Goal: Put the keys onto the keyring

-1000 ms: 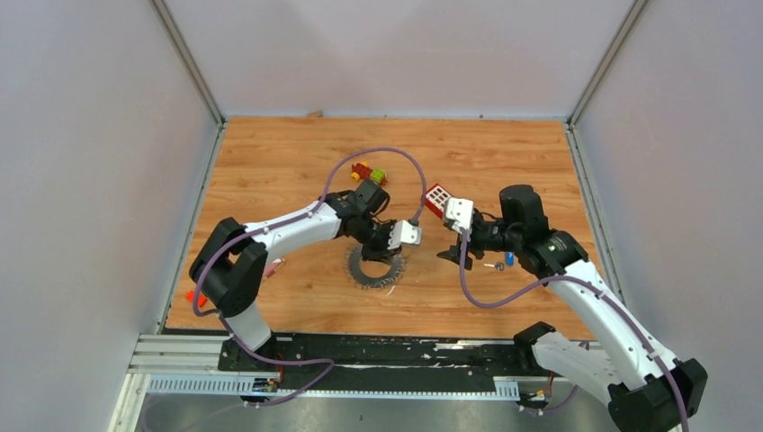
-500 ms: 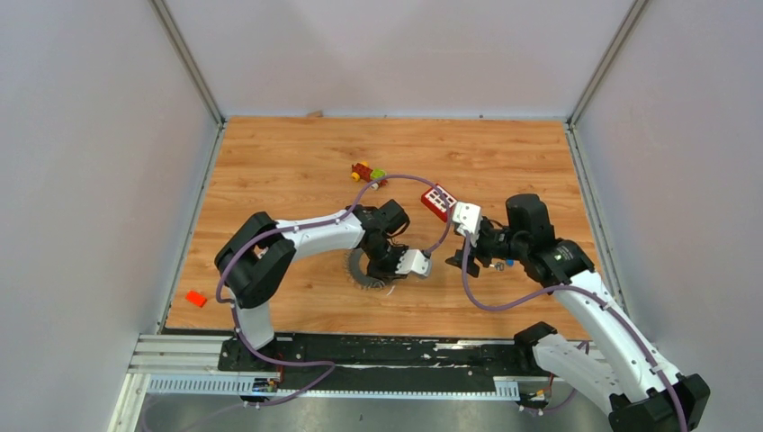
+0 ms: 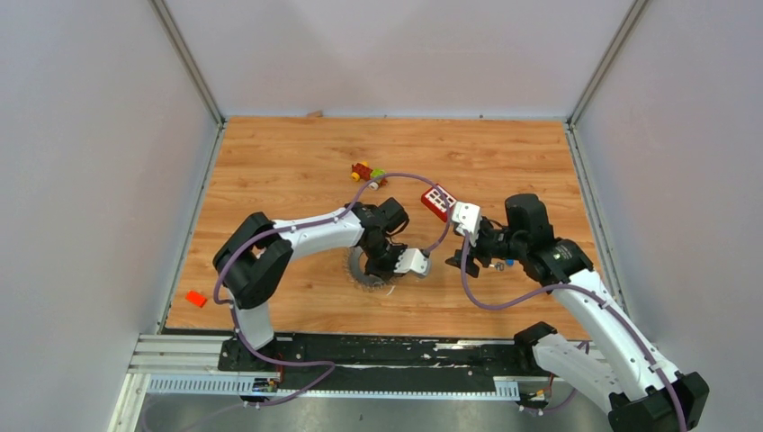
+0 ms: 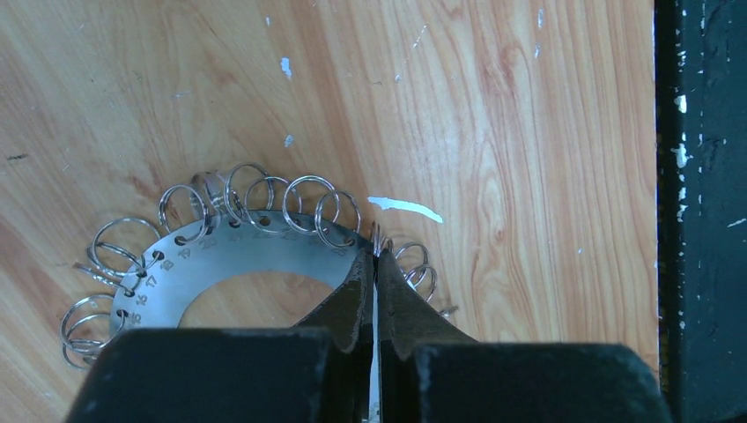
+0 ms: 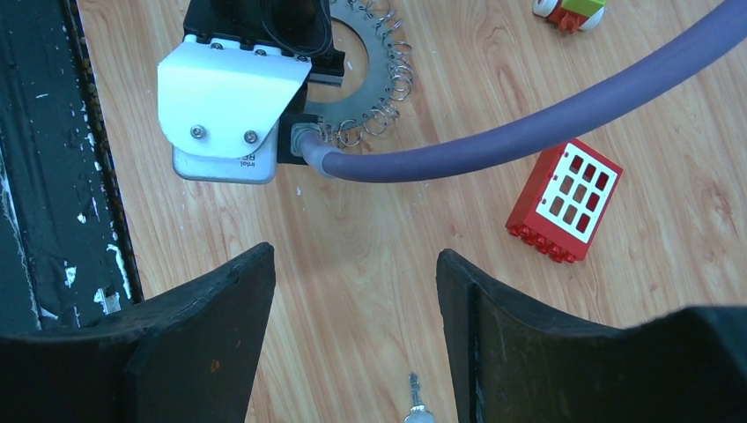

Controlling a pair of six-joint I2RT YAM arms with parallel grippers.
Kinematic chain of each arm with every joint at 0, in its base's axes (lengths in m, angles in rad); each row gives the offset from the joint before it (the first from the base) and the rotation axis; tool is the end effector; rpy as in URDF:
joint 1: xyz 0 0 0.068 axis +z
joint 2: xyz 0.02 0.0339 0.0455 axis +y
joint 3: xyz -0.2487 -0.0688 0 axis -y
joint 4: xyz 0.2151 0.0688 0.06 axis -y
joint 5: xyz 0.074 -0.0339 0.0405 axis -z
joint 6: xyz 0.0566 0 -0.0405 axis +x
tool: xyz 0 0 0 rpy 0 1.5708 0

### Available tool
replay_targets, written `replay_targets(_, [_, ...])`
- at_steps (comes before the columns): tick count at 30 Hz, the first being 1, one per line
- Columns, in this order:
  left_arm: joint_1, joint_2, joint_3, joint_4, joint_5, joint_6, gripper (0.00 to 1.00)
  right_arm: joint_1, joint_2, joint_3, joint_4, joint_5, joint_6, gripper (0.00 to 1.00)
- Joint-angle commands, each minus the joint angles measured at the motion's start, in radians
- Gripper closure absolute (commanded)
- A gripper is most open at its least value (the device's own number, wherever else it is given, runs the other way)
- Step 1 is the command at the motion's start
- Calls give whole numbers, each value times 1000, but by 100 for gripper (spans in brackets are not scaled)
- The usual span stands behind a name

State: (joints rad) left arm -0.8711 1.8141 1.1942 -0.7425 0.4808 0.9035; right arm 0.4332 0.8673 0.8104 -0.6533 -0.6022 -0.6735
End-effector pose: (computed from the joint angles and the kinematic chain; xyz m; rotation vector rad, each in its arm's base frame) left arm 0.1832 -0.2583 0.1573 2.2539 1.7416 -0.6931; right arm 0.1397 0.0999 0.2722 -1.4021 1.6819 0.5491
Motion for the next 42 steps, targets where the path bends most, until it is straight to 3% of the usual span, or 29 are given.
replay_targets(1, [-4,-85,31,-17,40,-7,100,-4,-3,24,17,-9,16,32])
replay_targets(9, [117,-225,32,40,294,-112,100,-3,11,98,19,-183,21,32])
replay_targets(19, [127,-393,-5,256,382,-340,100,7,127,171,148,-382,97,38])
replay_targets(29, [127,-469,-112,487,381,-513,100,91,204,138,208,-385,97,51])
replay_targets(42, [120,-500,-166,556,427,-548,100,123,270,128,241,-285,109,65])
